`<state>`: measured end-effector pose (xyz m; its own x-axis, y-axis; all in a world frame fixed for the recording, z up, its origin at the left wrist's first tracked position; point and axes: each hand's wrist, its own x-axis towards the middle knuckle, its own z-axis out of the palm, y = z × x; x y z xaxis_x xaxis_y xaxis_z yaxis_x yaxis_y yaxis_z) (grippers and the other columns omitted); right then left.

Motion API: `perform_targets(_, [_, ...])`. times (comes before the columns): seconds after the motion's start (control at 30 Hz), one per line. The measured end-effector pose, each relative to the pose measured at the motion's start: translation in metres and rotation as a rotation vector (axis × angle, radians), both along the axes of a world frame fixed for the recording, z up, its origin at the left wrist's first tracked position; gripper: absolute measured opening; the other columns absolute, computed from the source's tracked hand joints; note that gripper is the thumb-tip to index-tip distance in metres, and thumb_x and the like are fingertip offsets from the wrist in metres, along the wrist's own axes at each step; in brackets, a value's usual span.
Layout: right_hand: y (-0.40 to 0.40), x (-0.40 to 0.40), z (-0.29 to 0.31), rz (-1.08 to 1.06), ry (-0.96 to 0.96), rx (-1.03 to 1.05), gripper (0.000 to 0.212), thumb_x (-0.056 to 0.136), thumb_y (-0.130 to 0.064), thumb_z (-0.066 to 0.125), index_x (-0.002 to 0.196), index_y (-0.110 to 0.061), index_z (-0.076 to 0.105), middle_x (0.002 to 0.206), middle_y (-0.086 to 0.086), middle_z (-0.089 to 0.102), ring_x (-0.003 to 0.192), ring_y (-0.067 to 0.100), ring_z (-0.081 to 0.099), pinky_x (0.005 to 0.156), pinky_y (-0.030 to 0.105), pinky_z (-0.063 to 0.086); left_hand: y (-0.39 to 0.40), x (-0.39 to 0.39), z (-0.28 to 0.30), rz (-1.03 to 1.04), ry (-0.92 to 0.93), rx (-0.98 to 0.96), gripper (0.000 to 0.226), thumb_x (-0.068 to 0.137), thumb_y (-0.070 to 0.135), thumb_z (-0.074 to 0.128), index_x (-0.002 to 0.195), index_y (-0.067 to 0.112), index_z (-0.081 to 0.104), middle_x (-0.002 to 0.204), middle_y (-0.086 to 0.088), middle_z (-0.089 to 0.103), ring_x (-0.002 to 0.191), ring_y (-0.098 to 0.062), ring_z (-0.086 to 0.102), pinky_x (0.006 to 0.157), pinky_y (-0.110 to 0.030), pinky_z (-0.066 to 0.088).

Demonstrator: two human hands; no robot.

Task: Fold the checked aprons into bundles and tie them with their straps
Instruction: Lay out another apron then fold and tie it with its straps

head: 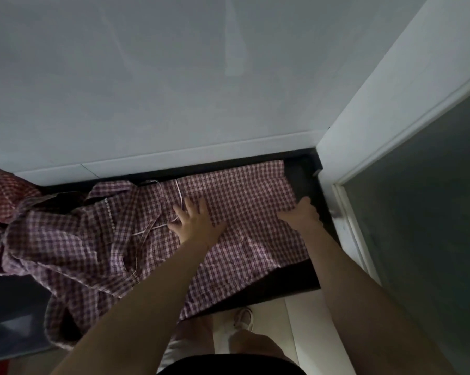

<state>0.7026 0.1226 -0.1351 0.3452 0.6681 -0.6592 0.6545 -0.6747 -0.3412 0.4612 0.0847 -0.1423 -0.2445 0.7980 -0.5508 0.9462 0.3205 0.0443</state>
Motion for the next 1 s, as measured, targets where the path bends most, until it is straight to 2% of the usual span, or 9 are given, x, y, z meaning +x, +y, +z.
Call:
perform_targets(0.13, [-0.017,0.005,-0.006,0.011,-0.144,-0.042,0.037,0.091,-0.026,0.063,0.121,-0.004,0.059,0.120,0.015,0.061,0.114,0.037,0.056,0.107,0.051,0.038,-0.019,0.001,-0.007,-0.075,-0.017,0.036,0.096,0.087,0.079,0.035,0.157,0.029,-0.007,0.165,-0.008,-0.011,0.150,-0.041,-0.007,0.113,-0.065,0.017])
perform_targets(0.2, [-0.024,0.005,0.000,0.101,-0.484,0.085,0.037,0.092,-0.016,0.061,0.125,-0.005,0.050,0.134,0.020,0.051,0.127,0.038,0.046,0.107,0.050,0.034,-0.024,0.000,-0.005,-0.118,-0.100,0.118,0.084,0.091,0.069,0.041,0.157,0.031,0.005,0.165,-0.003,0.002,0.150,-0.034,0.005,0.114,-0.059,0.021])
perform_targets(0.27, [-0.029,-0.003,0.008,0.203,-0.644,0.323,0.034,0.089,-0.008,0.060,0.120,-0.005,0.047,0.131,0.023,0.048,0.123,0.039,0.044,0.101,0.050,0.038,-0.029,-0.003,-0.002,-0.156,-0.208,0.244,0.069,0.095,0.054,0.046,0.154,0.029,0.020,0.160,-0.002,0.020,0.146,-0.027,0.019,0.115,-0.052,0.024])
perform_targets(0.37, [-0.034,-0.033,0.004,0.422,-0.474,0.606,0.040,0.083,-0.005,0.058,0.123,-0.002,0.053,0.126,0.023,0.054,0.116,0.038,0.050,0.098,0.049,0.044,-0.039,-0.012,0.002,-0.087,-0.143,0.404,0.059,0.093,0.033,0.052,0.149,0.025,0.033,0.156,-0.008,0.028,0.144,-0.029,0.022,0.115,-0.053,0.023])
perform_targets(0.53, [-0.057,-0.116,-0.009,0.901,-0.081,0.459,0.062,0.096,-0.024,0.049,0.153,-0.023,0.027,0.163,0.006,0.020,0.149,0.027,0.018,0.117,0.047,0.024,-0.055,-0.074,-0.002,0.124,-0.038,0.242,0.063,0.099,0.039,0.044,0.155,0.029,0.017,0.164,-0.011,0.006,0.150,-0.031,0.007,0.118,-0.053,0.016])
perform_targets(0.7, [-0.059,-0.142,-0.017,0.852,-0.231,0.380,0.060,0.100,-0.030,0.048,0.154,-0.020,0.025,0.162,0.002,0.021,0.150,0.023,0.015,0.118,0.044,0.023,-0.075,-0.137,-0.004,0.314,-0.076,0.370,0.063,0.097,0.037,0.047,0.153,0.016,0.026,0.152,-0.014,0.032,0.137,-0.034,0.031,0.106,-0.054,0.034])
perform_targets(0.83, [-0.044,-0.163,-0.010,0.714,-0.404,0.259,0.055,0.096,-0.032,0.052,0.146,-0.015,0.038,0.151,0.008,0.039,0.140,0.029,0.034,0.114,0.054,0.027,-0.080,-0.181,-0.002,0.291,0.002,0.304,0.050,0.098,0.037,0.041,0.144,0.017,0.041,0.147,-0.008,0.038,0.133,-0.030,0.034,0.107,-0.052,0.029])
perform_targets(0.9, [-0.040,-0.194,-0.003,0.628,-0.497,0.208,0.056,0.095,-0.032,0.054,0.144,-0.009,0.040,0.148,0.017,0.041,0.139,0.035,0.034,0.115,0.057,0.024,-0.085,-0.205,0.001,0.284,0.005,0.382,0.046,0.095,0.031,0.047,0.138,0.016,0.048,0.145,-0.011,0.040,0.132,-0.032,0.034,0.106,-0.053,0.029])
perform_targets(1.0, [-0.046,-0.249,0.001,0.803,-0.418,0.514,0.046,0.090,-0.019,0.058,0.133,-0.005,0.051,0.142,0.019,0.046,0.136,0.037,0.039,0.109,0.055,0.034,-0.089,-0.239,0.001,0.243,0.017,0.572,0.046,0.086,0.024,0.060,0.130,0.014,0.055,0.142,-0.015,0.043,0.131,-0.037,0.035,0.108,-0.059,0.028])
